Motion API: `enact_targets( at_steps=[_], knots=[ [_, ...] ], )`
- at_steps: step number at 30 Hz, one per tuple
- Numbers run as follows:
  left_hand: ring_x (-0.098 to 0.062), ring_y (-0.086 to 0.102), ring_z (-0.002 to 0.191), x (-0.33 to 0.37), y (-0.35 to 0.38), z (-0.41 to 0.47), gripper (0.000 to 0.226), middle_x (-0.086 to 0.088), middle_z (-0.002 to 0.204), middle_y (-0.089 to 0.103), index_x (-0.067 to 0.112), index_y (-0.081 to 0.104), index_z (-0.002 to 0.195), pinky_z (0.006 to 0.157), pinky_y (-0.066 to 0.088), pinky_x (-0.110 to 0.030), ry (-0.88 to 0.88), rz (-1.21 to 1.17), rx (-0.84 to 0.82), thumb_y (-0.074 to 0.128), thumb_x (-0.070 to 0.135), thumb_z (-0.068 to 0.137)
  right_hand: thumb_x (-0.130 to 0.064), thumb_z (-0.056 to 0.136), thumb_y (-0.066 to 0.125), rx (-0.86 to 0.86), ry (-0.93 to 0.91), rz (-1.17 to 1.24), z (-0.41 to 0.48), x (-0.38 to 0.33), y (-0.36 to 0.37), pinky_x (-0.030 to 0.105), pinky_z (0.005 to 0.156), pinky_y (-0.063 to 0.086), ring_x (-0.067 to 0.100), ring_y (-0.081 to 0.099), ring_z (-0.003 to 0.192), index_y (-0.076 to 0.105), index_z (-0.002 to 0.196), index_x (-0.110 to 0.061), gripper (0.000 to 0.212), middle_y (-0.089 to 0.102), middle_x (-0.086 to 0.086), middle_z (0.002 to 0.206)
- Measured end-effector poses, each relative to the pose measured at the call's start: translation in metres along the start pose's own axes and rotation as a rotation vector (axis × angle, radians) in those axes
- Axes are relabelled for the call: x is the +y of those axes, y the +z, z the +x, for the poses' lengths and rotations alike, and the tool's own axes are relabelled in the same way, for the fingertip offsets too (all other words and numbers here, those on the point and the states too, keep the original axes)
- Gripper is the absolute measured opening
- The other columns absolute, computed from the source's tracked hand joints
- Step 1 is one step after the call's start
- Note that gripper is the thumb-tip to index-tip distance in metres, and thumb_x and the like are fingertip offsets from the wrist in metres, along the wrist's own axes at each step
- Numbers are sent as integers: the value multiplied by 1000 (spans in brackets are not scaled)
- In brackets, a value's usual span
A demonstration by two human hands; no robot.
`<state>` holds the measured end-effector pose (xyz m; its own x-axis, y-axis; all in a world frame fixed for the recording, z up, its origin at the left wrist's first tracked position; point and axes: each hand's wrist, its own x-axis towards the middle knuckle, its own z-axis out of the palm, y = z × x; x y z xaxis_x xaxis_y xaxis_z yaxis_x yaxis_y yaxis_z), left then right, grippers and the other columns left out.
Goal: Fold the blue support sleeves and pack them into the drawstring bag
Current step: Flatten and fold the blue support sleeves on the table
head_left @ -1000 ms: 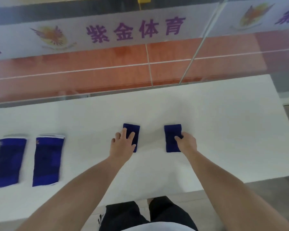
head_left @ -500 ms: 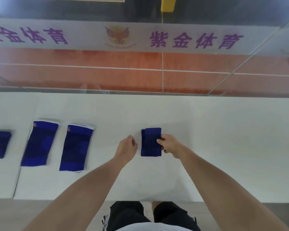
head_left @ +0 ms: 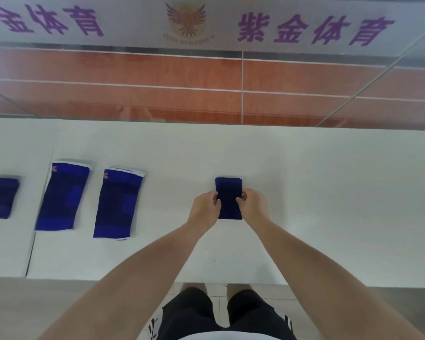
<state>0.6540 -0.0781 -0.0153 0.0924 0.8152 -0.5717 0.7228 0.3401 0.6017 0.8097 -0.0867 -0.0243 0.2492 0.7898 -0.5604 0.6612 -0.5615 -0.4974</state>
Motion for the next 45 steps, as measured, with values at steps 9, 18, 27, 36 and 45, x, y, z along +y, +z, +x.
enact_targets(
  at_steps=[9, 18, 27, 36, 45],
  knots=[
    [-18, 59, 82, -3, 22, 2, 9, 3, 90, 63, 14, 60, 98, 63, 37, -22, -155, -85, 96, 59, 22, 94, -19, 91, 64, -106, 86, 37, 1, 6, 16, 28, 69, 42, 18, 58, 82, 61, 103, -14, 14, 64, -2, 93],
    [-31, 69, 93, -22, 7, -18, 14, -10, 96, 73, 9, 67, 94, 83, 58, -45, -265, -366, -75, 60, 10, 82, -16, 90, 63, -162, 110, 122, -25, -4, 10, 34, 72, 48, 24, 62, 86, 62, 98, -12, 9, 66, 3, 92],
    [-28, 67, 94, -77, -59, -39, 16, -8, 101, 70, 10, 65, 103, 83, 55, -41, -105, -294, -95, 53, 17, 93, -11, 87, 66, -68, 189, 480, -77, -65, 63, 47, 90, 58, 26, 69, 99, 59, 121, -12, 34, 70, 6, 109],
    [-27, 67, 99, -145, -226, -79, 20, -8, 105, 71, 12, 66, 104, 90, 55, -49, -35, -394, -91, 49, 18, 97, -10, 99, 55, -153, 58, 549, -153, -228, 97, 29, 66, 60, 29, 72, 97, 63, 118, -6, 21, 71, 15, 110],
    [-28, 65, 102, -222, -350, -90, 33, -9, 114, 69, 9, 67, 115, 87, 54, -36, -133, -302, 173, 42, 7, 94, -16, 90, 63, -288, -132, 230, -135, -352, 196, 51, 77, 62, 29, 72, 89, 68, 100, -14, 11, 74, 10, 96]
  ],
)
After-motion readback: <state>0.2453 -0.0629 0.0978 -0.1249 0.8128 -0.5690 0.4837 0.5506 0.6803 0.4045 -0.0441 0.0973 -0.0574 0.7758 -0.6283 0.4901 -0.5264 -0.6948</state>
